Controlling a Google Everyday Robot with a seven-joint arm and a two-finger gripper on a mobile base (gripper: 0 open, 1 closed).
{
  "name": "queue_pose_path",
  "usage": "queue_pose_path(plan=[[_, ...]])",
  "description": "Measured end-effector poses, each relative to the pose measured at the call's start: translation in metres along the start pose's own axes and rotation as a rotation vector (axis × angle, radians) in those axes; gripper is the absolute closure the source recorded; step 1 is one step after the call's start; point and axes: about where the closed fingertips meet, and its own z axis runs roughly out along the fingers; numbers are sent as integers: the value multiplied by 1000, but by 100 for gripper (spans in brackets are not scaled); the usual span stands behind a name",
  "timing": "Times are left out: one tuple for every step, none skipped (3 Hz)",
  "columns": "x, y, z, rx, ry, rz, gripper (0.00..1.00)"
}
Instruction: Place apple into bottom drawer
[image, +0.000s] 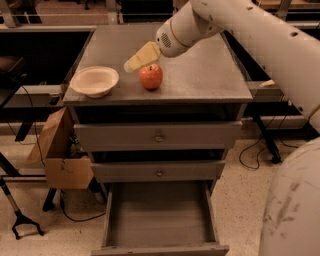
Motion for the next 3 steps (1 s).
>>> queue_pose_path(plan=[[19, 5, 22, -36, 17, 32, 0], [29, 0, 40, -14, 16, 64, 0], [26, -9, 54, 60, 7, 84, 0]])
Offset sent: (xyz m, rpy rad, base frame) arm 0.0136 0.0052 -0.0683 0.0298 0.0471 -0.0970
